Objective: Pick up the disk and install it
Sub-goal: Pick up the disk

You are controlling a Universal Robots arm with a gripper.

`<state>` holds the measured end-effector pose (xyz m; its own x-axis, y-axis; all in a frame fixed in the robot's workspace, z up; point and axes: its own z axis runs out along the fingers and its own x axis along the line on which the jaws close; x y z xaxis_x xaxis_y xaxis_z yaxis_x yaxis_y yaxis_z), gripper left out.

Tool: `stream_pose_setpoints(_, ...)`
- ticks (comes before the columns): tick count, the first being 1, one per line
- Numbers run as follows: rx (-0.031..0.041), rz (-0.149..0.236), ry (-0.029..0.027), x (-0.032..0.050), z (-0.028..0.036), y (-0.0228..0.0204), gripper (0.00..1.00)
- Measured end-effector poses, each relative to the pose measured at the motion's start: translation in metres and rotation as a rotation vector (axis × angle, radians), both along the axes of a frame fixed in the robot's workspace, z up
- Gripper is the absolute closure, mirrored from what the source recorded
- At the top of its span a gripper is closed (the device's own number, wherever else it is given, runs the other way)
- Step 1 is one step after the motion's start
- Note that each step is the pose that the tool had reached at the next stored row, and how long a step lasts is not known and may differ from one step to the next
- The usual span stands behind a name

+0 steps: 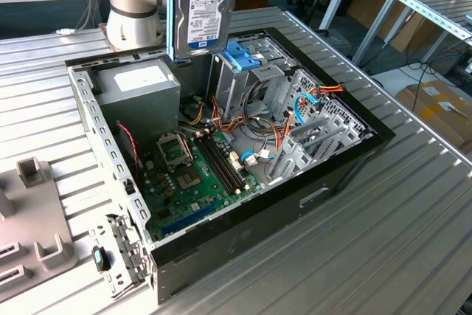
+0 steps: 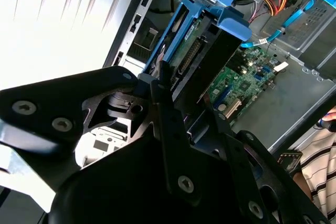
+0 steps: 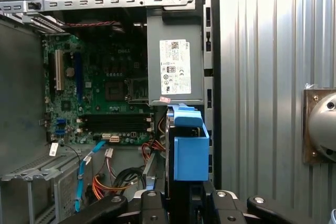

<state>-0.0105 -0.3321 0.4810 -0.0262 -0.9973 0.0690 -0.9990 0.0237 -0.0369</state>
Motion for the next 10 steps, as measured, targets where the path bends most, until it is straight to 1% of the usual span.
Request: stream_pose_setpoints(10,-0.0001,0.000,0.0000,0.0082,0.0000,0.0011,0.65)
